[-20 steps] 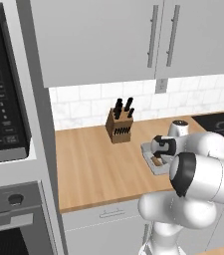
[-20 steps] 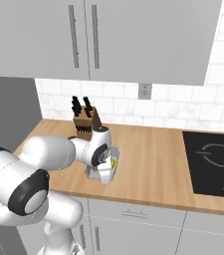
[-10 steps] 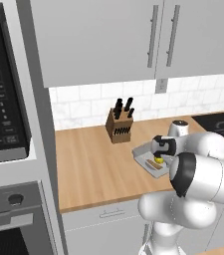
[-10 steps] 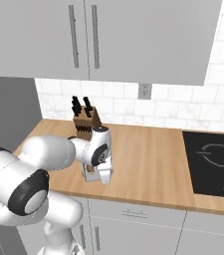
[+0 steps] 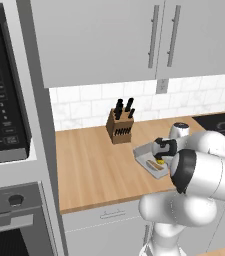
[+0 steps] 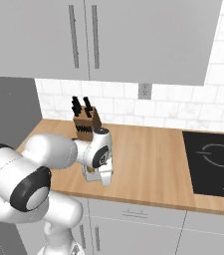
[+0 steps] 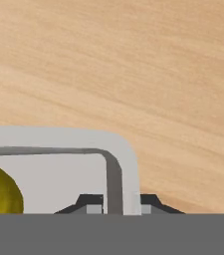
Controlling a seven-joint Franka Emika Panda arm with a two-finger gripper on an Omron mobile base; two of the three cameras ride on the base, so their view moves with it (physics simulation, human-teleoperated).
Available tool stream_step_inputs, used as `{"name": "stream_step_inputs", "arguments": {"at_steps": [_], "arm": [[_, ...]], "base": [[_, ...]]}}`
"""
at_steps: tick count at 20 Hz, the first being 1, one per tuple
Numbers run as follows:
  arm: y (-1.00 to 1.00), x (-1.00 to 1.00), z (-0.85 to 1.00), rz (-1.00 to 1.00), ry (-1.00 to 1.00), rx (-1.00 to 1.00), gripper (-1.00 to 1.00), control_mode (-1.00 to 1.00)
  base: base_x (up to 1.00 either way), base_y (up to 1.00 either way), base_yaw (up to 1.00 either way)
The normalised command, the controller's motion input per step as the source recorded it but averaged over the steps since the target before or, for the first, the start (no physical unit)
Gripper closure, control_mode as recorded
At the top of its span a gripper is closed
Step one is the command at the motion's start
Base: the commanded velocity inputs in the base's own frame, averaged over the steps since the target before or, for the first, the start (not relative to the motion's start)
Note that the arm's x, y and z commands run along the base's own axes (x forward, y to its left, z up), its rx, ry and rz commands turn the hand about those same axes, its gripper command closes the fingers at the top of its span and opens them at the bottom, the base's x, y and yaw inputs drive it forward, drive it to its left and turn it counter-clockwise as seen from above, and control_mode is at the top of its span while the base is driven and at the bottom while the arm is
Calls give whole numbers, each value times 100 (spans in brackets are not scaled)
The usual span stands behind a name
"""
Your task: Take the meat container that has the chicken drumstick and place it on the second highest rack of the freezer. Then take the vegetable container that has the sweet potato and lemon and place it on the highest rack of the freezer.
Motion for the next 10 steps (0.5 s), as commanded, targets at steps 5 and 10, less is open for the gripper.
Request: {"name": "stream_step_inputs", "arguments": {"at_steps": [5, 10], "arm": [[0, -3, -55, 0, 0, 0, 100, -100], [0, -16, 51, -3, -2, 2, 100, -100]], "base": [[0, 0, 0], [0, 0, 0]]}}
